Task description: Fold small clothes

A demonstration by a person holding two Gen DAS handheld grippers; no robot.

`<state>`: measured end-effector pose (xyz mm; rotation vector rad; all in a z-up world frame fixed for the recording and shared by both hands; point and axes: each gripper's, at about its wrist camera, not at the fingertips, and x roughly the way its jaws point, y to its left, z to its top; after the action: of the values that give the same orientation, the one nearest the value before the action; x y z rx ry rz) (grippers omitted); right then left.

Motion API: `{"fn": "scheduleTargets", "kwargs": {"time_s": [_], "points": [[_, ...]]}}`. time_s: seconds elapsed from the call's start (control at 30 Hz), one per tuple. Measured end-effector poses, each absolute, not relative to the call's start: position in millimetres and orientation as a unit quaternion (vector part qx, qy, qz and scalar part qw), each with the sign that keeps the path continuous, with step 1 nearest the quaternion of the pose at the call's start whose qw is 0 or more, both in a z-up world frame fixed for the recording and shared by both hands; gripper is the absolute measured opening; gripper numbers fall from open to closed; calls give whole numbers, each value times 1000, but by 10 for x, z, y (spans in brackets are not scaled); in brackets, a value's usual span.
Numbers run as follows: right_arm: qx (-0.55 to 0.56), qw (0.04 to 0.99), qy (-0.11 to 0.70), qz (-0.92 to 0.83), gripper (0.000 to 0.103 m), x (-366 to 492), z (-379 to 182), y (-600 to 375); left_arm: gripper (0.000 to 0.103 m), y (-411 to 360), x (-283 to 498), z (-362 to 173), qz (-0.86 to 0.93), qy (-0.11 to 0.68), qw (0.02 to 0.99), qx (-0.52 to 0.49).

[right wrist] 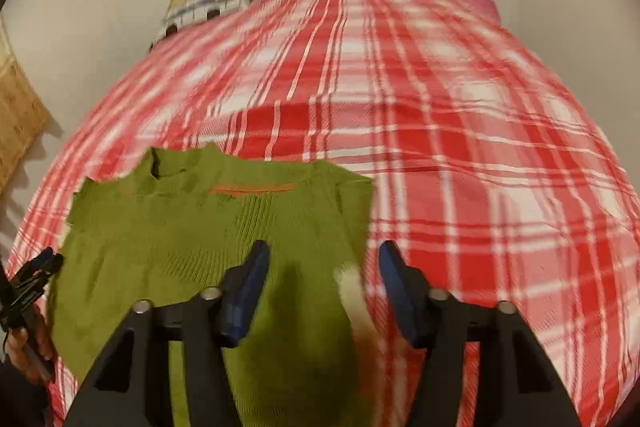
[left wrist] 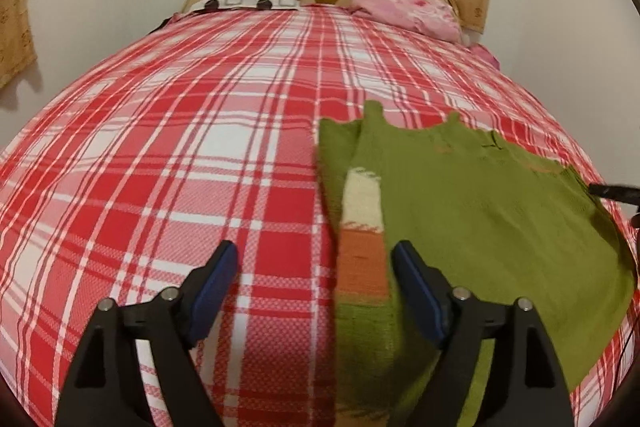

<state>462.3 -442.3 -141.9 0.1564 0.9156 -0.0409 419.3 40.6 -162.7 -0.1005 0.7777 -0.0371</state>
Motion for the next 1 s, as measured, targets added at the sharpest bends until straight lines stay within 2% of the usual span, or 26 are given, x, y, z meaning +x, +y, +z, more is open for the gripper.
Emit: {"fn": "scheduleTargets", "kwargs": {"time_s": [0.07,0.17,0.33,0.53,0.67,0.77,1.0], "points": [[47,877,474,-58,45,4833,-1607,-4429,86,390,4184,-1630,-16,378,925,-44],[77,868,483,-84,45,4907,-1736,-4589,87,361,4202,-1658,-14,385,922,-35],[77,883,448,-112,45,4661,-1557,-4571,89,356,4207,-1674,-11,386,922,-29],[72,911,406,-25,45,3965,-1335,-4052,91,372,4219,-1688,-8,389,921,-32],[60,896,439,-14,45,3783,-1629,-3916,91,377,4223,-1691,-10,390,920,-33],[75,899,432,-2,45,3711,-1752,-3970,95,396,4232,-1701,-9,394,918,-36],[32,901,432,-19,45,3658,-1580,-3702,95,545,4059,-1590,-41,386,920,-58]]}}
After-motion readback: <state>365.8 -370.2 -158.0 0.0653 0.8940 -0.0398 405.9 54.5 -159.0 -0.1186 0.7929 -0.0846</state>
